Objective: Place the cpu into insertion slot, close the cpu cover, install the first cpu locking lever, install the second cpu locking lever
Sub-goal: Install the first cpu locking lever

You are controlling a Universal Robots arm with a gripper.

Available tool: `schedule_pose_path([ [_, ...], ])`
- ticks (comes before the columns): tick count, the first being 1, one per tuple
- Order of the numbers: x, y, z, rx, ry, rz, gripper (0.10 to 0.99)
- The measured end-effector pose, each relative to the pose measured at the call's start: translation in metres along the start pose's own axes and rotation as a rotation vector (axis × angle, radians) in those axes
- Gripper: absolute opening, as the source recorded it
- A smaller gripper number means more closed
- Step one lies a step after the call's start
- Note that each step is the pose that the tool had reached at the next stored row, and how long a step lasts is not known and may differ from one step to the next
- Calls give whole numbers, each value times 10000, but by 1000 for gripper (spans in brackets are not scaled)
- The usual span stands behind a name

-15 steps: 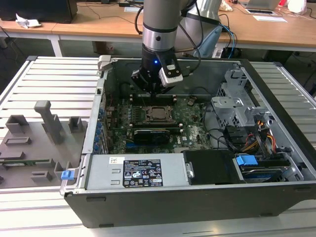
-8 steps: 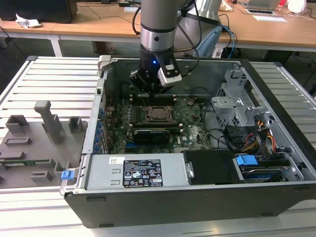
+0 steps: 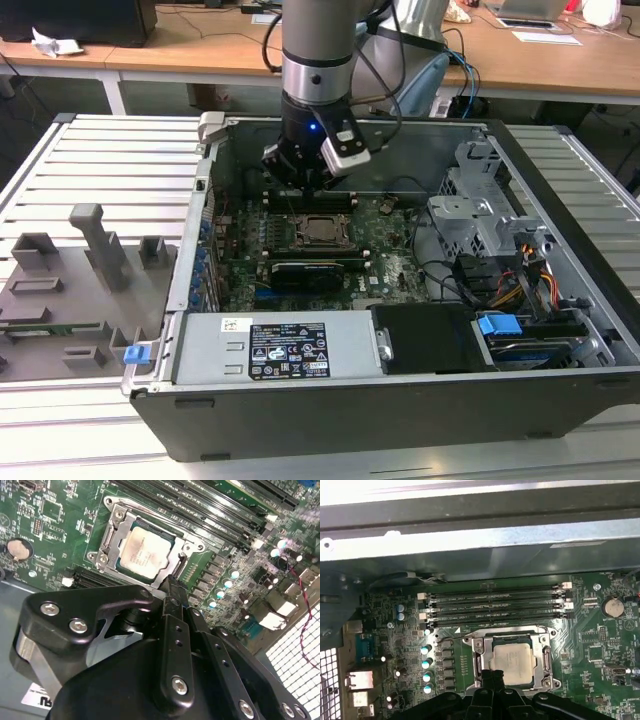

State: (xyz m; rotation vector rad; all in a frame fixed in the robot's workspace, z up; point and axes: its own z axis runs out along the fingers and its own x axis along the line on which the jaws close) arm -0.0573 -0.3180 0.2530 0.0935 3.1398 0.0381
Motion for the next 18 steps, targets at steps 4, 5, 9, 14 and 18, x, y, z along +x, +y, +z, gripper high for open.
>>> schedule_pose_path([
  [4,7,0,2,0,10,-424,106],
  [5,12,0,3,-2,10,-500,106],
  [9,56,-3,5,-1,8,-660,106],
  [14,182,-11,7,-2,-23,-702,106],
  [18,314,20,8,-1,-35,-704,106],
])
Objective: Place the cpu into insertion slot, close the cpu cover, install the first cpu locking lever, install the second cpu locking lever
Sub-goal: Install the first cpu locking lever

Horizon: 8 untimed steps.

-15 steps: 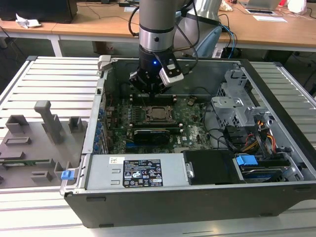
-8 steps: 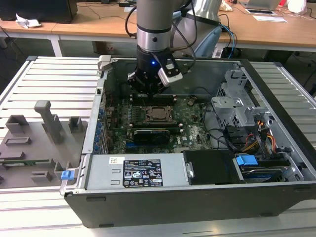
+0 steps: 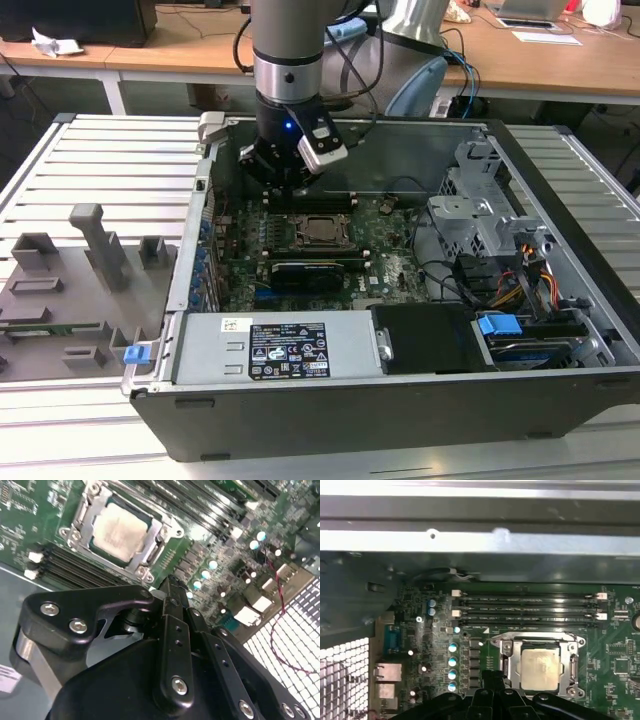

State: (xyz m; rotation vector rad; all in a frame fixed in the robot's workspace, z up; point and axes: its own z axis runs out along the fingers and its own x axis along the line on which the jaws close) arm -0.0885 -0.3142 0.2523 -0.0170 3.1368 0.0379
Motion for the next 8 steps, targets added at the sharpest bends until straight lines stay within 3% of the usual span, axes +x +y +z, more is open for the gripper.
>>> schedule_pose_path([
  [8,132,78,2,-1,-3,2,106],
])
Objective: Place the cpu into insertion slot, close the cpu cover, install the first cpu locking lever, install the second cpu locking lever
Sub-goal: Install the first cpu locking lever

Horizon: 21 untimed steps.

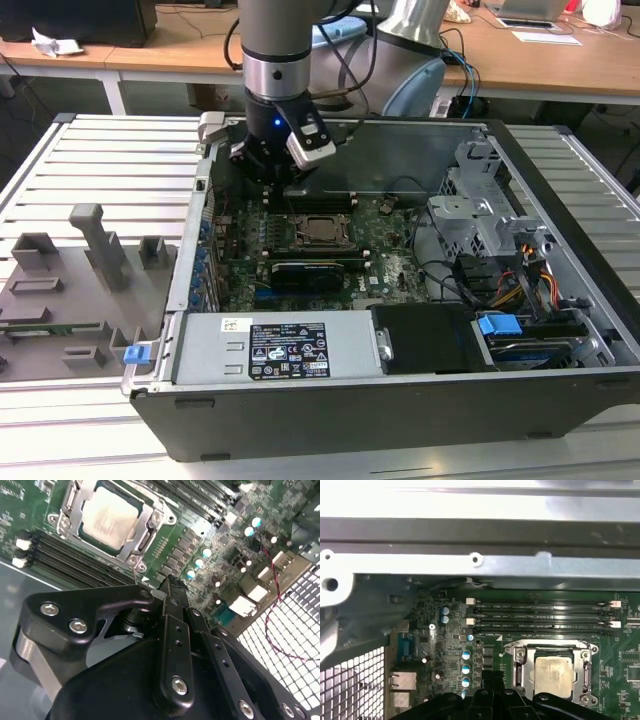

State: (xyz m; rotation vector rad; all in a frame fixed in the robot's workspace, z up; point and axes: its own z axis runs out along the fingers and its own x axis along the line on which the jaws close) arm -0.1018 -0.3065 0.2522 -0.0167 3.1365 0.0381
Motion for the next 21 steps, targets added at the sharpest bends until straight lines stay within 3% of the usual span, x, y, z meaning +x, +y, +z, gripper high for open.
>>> schedule_pose_path([
  [7,37,164,-2,1,1,0,106],
  [14,4,176,-19,6,11,0,106],
  [21,-138,185,-17,8,15,1,106],
])
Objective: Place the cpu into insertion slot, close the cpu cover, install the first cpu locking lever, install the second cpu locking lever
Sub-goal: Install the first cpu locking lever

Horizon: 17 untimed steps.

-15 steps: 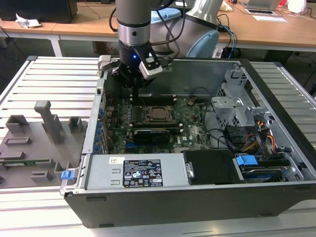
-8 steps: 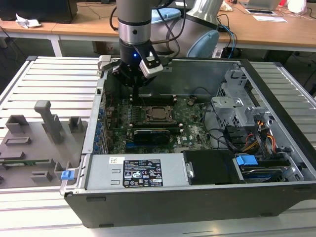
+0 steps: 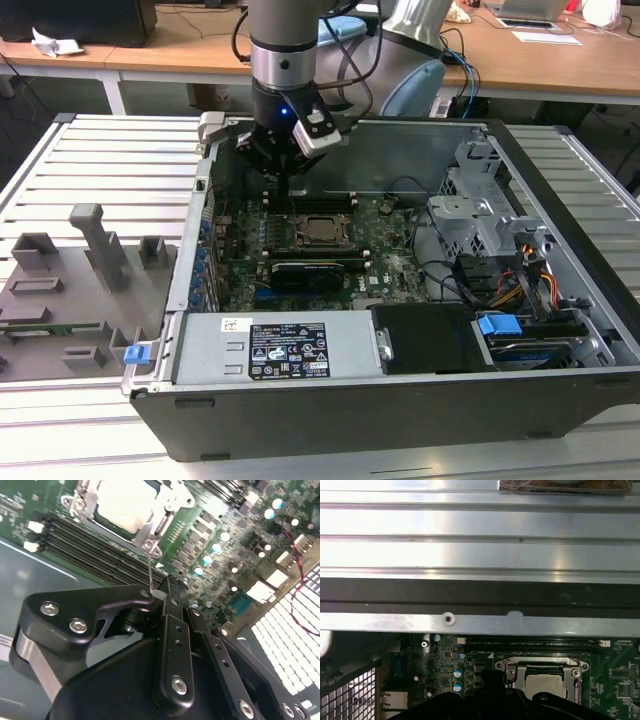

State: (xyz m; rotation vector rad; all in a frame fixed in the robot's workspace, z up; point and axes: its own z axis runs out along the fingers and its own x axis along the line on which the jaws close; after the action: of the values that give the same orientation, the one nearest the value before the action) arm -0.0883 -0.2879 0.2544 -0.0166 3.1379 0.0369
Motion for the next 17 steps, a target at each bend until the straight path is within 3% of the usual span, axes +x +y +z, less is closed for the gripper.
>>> schedule_pose_path([
  [3,-81,0,3,0,1,-2,106],
  [8,-281,-3,34,1,22,-2,106],
  [12,-301,-6,46,-13,21,-1,106],
  [14,-301,-6,54,-133,21,-2,106],
  [17,-304,-6,65,-207,-1,-26,106],
])
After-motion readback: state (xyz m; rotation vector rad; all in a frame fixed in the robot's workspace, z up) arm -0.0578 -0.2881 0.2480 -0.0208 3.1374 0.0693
